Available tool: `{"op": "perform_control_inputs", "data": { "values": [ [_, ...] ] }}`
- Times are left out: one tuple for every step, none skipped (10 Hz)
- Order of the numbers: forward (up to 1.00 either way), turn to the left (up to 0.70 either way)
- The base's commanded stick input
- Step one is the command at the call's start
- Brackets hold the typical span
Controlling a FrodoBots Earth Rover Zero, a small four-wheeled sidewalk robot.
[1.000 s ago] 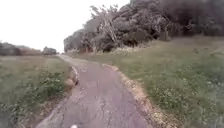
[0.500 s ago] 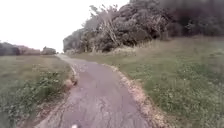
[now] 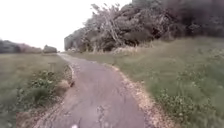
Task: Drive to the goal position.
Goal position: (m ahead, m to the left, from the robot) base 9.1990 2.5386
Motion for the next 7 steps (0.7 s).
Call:
{"op": "perform_control_inputs", "data": {
  "values": [
    [0.70, 0.01],
    [0.70, 0.00],
    [0.70, 0.00],
    [0.70, 0.00],
    [0.70, 0.00],
    [0.70, 0.06],
    [0.70, 0.14]
  ]
}}
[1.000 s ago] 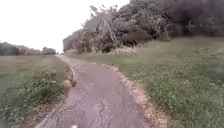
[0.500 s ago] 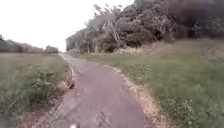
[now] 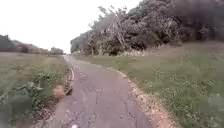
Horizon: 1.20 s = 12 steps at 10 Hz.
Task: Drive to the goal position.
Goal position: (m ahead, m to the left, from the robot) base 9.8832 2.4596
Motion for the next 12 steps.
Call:
{"op": "perform_control_inputs", "data": {
  "values": [
    [0.70, 0.14],
    [0.70, 0.14],
    [0.70, 0.14],
    [0.70, 0.14],
    [0.70, 0.14],
    [0.70, 0.14],
    [0.70, 0.14],
    [0.70, 0.14],
    [0.70, 0.14],
    [0.70, 0.14],
    [0.70, 0.14],
    [0.70, 0.14]
  ]
}}
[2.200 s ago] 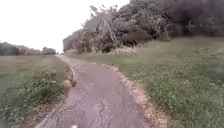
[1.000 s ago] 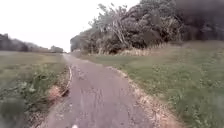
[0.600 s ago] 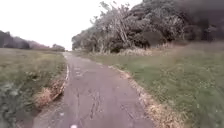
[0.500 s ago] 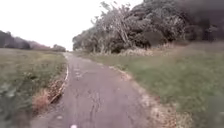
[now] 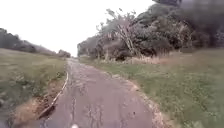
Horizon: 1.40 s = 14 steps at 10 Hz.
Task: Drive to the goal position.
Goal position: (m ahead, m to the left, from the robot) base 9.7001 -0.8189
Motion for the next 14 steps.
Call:
{"op": "perform_control_inputs", "data": {
  "values": [
    [0.70, 0.14],
    [0.70, 0.14],
    [0.70, 0.14],
    [0.70, 0.14],
    [0.70, 0.14],
    [0.70, 0.14],
    [0.70, 0.07],
    [0.70, 0.00],
    [0.70, 0.00],
    [0.70, 0.00],
    [0.70, 0.02],
    [0.70, 0.04],
    [0.70, 0.09],
    [0.70, 0.14]
  ]
}}
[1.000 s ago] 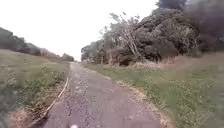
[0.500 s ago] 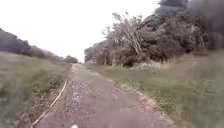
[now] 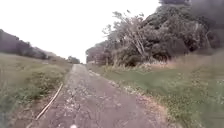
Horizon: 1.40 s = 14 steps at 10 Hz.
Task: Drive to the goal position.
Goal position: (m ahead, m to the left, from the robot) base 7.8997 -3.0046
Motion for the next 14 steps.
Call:
{"op": "perform_control_inputs", "data": {
  "values": [
    [0.70, 0.14],
    [0.70, 0.14],
    [0.70, 0.14],
    [0.70, 0.14],
    [0.70, 0.14],
    [0.70, 0.14],
    [0.70, 0.14],
    [0.70, 0.14],
    [0.70, 0.14],
    [0.70, 0.14],
    [0.70, 0.14],
    [0.70, 0.14],
    [0.70, 0.14],
    [0.70, 0.14]
  ]
}}
